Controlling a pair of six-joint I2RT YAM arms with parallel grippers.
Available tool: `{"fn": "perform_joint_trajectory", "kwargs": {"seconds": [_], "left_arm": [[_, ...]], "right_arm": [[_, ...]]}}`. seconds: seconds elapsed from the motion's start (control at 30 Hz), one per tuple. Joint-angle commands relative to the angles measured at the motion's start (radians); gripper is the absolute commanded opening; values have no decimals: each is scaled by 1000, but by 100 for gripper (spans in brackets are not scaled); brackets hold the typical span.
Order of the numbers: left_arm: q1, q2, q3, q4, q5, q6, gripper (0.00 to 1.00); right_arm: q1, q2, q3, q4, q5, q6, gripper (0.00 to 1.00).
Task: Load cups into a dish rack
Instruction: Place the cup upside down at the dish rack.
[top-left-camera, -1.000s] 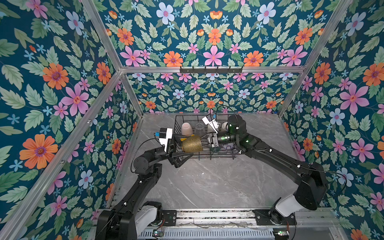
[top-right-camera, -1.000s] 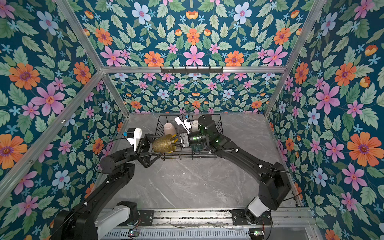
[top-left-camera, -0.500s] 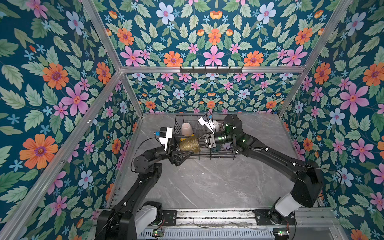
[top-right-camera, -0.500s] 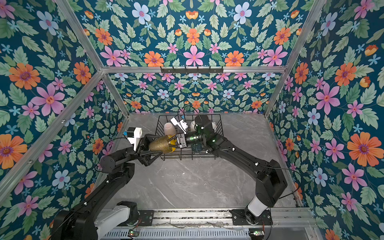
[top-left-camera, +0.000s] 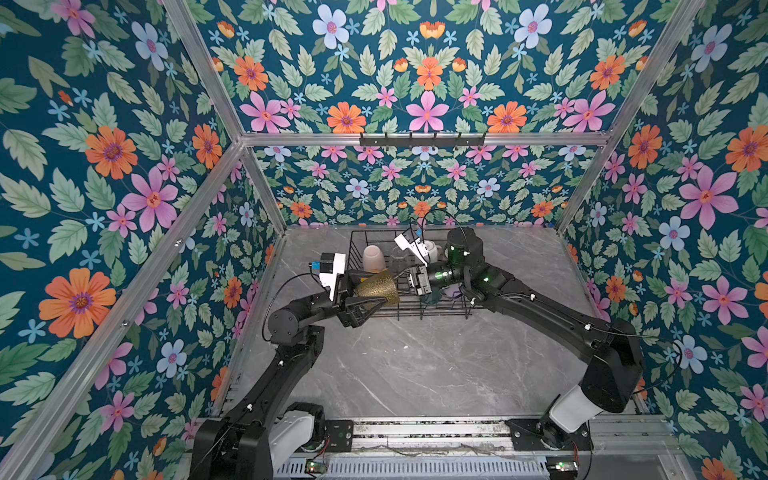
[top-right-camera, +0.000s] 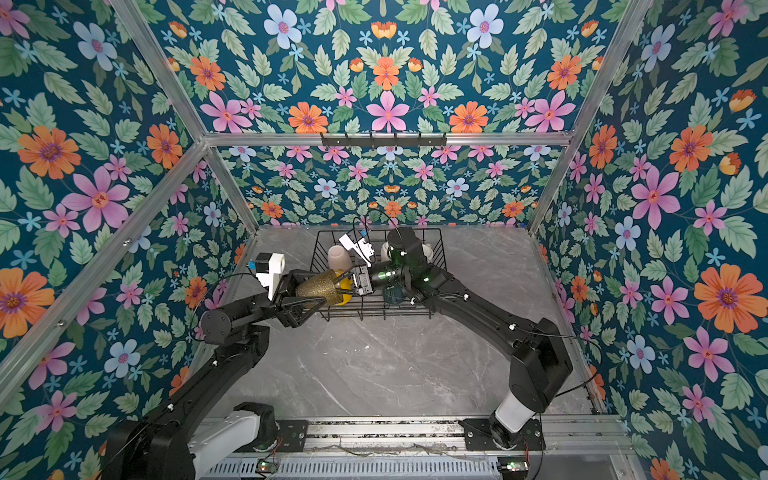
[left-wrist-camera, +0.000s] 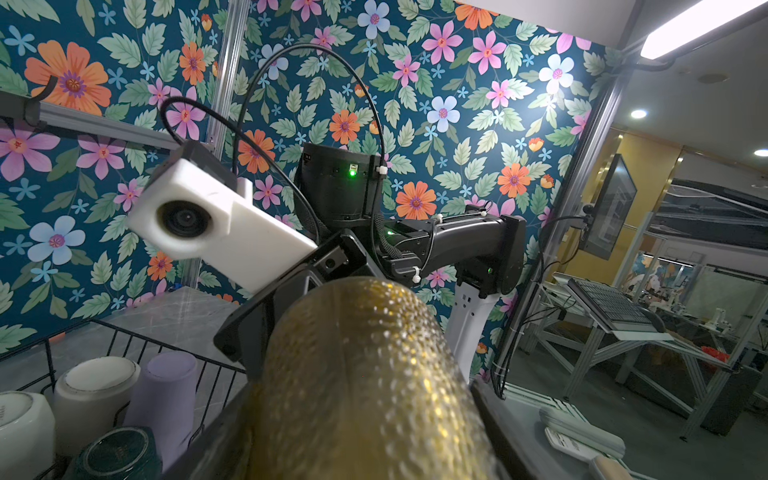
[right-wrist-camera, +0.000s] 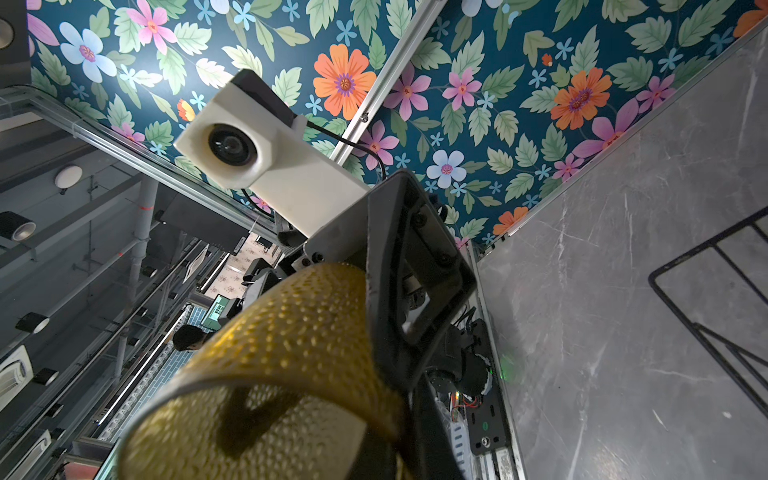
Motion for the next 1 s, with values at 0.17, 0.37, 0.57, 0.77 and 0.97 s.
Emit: {"fn": "perform_joint_trajectory", "kwargs": {"seconds": [0.17, 0.37, 0.57, 0.77, 0.97], "left_arm": [[-5, -32, 17, -52, 46, 70, 26], [-5, -96, 68, -365, 11, 279, 0], [-5, -178, 173, -898, -107, 639, 0], [-5, -150, 328, -1285, -270, 837, 0], [-5, -91, 415, -1448, -436, 901, 0]], "right_arm": [[4, -18, -6, -1, 57, -6, 0], [4, -51, -12, -43, 114, -47, 23], [-36, -135, -69, -158, 244, -124, 62], [-129, -289, -221, -221, 480, -132, 85], [-167, -484, -344, -332, 826, -214, 98]]}}
